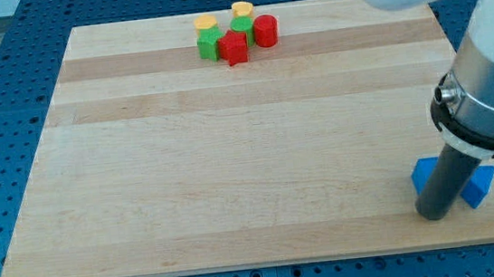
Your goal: Slide the blue cube left a bit
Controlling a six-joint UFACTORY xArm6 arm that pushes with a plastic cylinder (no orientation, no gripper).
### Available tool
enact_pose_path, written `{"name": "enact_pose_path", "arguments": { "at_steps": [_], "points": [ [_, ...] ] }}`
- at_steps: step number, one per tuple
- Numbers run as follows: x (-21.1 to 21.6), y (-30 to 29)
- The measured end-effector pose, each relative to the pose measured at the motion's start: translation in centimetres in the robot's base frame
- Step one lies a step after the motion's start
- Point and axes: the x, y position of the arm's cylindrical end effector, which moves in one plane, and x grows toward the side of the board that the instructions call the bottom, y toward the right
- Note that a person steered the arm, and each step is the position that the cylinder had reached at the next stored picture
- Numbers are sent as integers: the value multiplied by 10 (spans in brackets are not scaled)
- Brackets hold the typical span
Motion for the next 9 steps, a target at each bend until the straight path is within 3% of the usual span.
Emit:
{"name": "enact_pose_path", "arguments": {
  "at_steps": [3,5,6,7,9],
  "points": [
    [-18,-4],
    [-11,-102],
    [-56,-163],
    [-105,-171],
    [-131,-79]
  ]
}}
